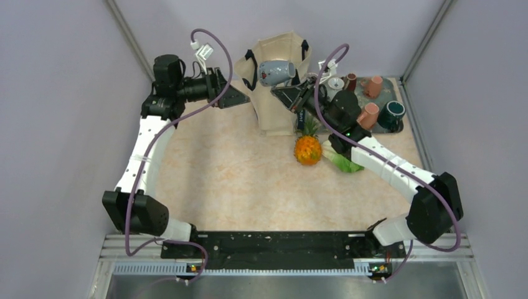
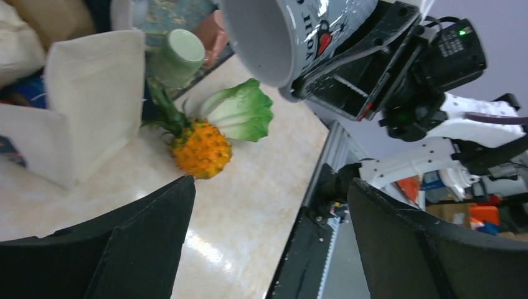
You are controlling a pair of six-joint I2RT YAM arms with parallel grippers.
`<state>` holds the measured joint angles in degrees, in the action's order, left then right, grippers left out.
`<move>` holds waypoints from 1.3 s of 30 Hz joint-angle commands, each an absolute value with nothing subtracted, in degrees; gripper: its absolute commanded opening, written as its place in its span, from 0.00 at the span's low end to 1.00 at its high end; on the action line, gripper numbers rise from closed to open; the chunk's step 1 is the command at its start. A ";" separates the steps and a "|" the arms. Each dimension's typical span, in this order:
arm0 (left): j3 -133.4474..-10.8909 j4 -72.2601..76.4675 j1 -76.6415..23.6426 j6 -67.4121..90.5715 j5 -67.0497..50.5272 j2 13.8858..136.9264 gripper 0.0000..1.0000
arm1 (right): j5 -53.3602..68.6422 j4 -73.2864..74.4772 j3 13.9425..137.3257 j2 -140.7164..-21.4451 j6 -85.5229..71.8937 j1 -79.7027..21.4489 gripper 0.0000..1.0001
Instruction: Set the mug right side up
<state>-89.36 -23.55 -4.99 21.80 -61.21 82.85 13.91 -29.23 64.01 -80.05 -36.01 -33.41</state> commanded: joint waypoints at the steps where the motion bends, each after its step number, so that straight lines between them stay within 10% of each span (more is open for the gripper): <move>1: -90.82 -13.36 -7.27 32.70 -65.49 84.27 0.95 | 17.67 -42.03 67.08 -82.29 -43.61 -35.41 0.00; 21: -91.93 -3.81 -9.93 40.09 -63.74 87.71 0.66 | 22.57 -46.02 70.17 -89.81 -52.34 -38.27 0.00; 24: -92.10 -2.57 -9.93 40.98 -63.95 87.67 0.50 | 22.74 -45.38 70.44 -91.39 -52.77 -39.11 0.00; 28: -91.07 -4.08 -9.49 39.63 -63.08 87.83 0.02 | 21.81 -42.92 69.68 -92.47 -52.62 -39.38 0.00; 30: -90.17 -6.77 -8.74 38.02 -61.29 87.79 0.00 | 21.30 -40.09 69.68 -92.85 -51.53 -39.42 0.00; 35: -92.85 -26.34 -6.43 21.63 -47.76 88.09 0.00 | 21.88 -29.48 70.90 -93.56 -45.33 -39.41 0.68; 39: -94.82 -40.29 -6.21 3.21 -27.74 87.57 0.00 | 21.03 -21.77 70.40 -92.53 -39.83 -39.47 0.95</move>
<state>-91.61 -24.88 -7.16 23.57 -48.82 88.90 21.91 -30.00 68.03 -92.84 -48.12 -38.76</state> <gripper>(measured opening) 0.193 0.870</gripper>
